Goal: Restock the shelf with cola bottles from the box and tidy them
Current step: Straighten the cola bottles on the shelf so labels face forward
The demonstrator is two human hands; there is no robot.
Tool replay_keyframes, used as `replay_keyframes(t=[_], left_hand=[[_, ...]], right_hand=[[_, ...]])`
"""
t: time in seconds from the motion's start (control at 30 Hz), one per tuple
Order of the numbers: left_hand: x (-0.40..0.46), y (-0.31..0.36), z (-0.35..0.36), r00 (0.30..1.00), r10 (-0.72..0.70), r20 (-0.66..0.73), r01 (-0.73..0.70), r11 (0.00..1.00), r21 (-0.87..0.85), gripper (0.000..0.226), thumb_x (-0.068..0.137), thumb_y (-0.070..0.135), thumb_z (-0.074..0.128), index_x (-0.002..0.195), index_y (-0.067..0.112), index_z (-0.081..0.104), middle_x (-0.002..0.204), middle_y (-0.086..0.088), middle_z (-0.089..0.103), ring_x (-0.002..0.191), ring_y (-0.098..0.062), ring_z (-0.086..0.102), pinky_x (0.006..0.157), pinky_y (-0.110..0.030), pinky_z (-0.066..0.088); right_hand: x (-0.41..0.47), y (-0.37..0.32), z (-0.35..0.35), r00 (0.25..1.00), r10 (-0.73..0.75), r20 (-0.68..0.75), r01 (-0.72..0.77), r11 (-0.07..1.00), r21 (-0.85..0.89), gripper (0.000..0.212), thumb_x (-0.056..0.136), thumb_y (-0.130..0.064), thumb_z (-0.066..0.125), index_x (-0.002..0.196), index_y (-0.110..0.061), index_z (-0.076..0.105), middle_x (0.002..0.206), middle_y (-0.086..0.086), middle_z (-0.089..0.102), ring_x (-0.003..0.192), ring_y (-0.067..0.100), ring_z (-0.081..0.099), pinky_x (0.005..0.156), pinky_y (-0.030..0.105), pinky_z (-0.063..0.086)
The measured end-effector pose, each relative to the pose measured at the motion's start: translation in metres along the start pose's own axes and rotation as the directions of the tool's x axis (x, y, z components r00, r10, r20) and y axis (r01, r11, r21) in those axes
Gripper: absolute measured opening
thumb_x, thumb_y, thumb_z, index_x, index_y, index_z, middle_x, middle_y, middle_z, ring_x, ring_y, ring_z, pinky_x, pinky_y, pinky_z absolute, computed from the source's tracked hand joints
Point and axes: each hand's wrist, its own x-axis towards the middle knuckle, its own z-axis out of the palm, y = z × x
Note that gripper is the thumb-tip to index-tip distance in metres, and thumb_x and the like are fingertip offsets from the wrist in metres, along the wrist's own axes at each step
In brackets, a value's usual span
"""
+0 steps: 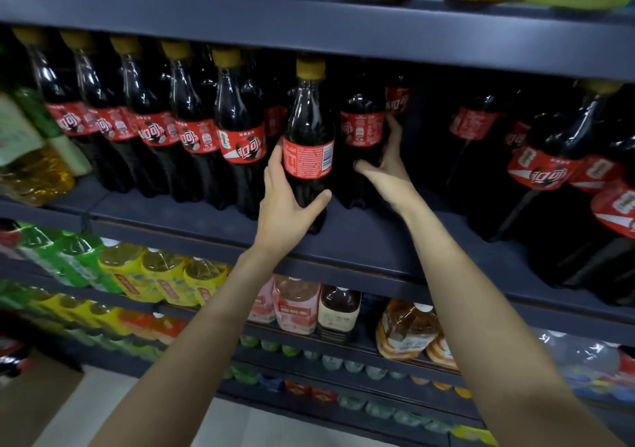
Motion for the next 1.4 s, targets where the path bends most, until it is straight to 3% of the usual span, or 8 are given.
replay_keyframes(t=[0.2,0.43,0.63,0.7,0.97,1.1,1.27,1.4], left_hand=[[-0.003,-0.02,-0.017,0.965,-0.019,0.26,0.05,0.992,-0.113,0.095,0.086,0.0,0.064,0.15,0.024,-0.001,0.142,0.012,0.034,0.133,-0.004,0.036,0.112,-0.03,0.032],[-0.016,-0.009,0.008,0.987,-0.028,-0.161,0.04,0.996,0.075,0.094,0.073,0.027,0.081,0.146,0.03,0.022,0.129,0.005,0.053,0.115,-0.007,0.052,0.093,-0.039,0.051],[-0.012,-0.003,0.032,0.895,-0.006,-0.447,0.116,0.968,0.221,0.09,0.065,0.04,0.083,0.14,0.027,0.034,0.117,0.006,0.056,0.107,-0.012,0.057,0.073,-0.038,0.054],[-0.008,-0.004,0.033,0.871,-0.004,-0.491,0.146,0.957,0.251,0.093,0.062,0.042,0.084,0.139,0.026,0.035,0.112,0.002,0.054,0.104,-0.017,0.056,0.068,-0.038,0.054],[-0.005,-0.015,0.037,0.843,0.055,-0.535,0.146,0.934,0.327,0.099,0.062,0.047,0.083,0.14,0.023,0.027,0.118,-0.008,0.052,0.1,-0.023,0.058,0.069,-0.044,0.057],[-0.014,-0.014,0.036,0.869,0.067,-0.491,0.058,0.97,0.236,0.089,0.073,0.036,0.077,0.144,0.018,0.027,0.13,-0.008,0.048,0.116,-0.024,0.052,0.083,-0.038,0.054],[-0.02,-0.017,0.023,0.917,0.108,-0.384,-0.008,0.968,0.252,0.081,0.078,0.011,0.073,0.146,0.013,0.028,0.135,-0.007,0.046,0.123,-0.022,0.049,0.086,-0.029,0.051],[-0.016,-0.016,0.031,0.898,0.111,-0.427,0.025,0.953,0.302,0.079,0.08,0.014,0.073,0.145,0.013,0.03,0.132,-0.008,0.048,0.119,-0.024,0.052,0.074,-0.022,0.046]], right_hand=[[-0.006,0.009,0.008,0.996,-0.068,-0.048,0.068,0.998,-0.008,0.106,0.075,-0.002,0.067,0.149,-0.025,-0.006,0.149,-0.005,0.02,0.136,0.007,0.029,0.111,0.025,0.03],[-0.013,0.013,0.014,0.911,-0.196,-0.362,0.104,0.96,-0.259,0.106,0.058,-0.033,0.088,0.141,-0.013,0.025,0.14,0.01,0.036,0.129,0.019,0.041,0.105,0.031,0.039],[0.001,0.005,0.014,0.954,-0.132,-0.269,0.069,0.971,-0.23,0.09,0.072,-0.016,0.079,0.142,-0.018,0.024,0.136,0.004,0.051,0.122,0.013,0.051,0.097,0.017,0.043],[0.016,0.005,0.019,0.965,-0.113,-0.235,0.057,0.971,-0.233,0.092,0.073,-0.012,0.077,0.145,-0.016,0.02,0.139,0.006,0.048,0.125,0.016,0.049,0.103,0.026,0.041],[0.043,0.015,0.019,0.953,-0.132,-0.272,0.051,0.957,-0.286,0.086,0.078,-0.013,0.074,0.146,-0.005,0.022,0.147,0.019,0.025,0.137,0.028,0.031,0.11,0.022,0.023],[0.044,0.019,0.014,0.973,-0.116,-0.197,0.031,0.922,-0.387,0.087,0.082,-0.028,0.07,0.15,-0.016,0.017,0.152,0.018,0.017,0.14,0.031,0.026,0.113,0.039,0.028],[0.043,0.018,0.013,0.972,-0.135,-0.191,0.047,0.913,-0.406,0.083,0.086,-0.021,0.065,0.151,-0.017,0.013,0.154,0.015,0.021,0.138,0.032,0.03,0.11,0.048,0.034],[0.042,0.018,0.022,0.955,-0.153,-0.253,0.037,0.911,-0.41,0.078,0.088,-0.014,0.063,0.15,-0.012,0.014,0.152,0.016,0.025,0.139,0.029,0.029,0.111,0.034,0.026]])
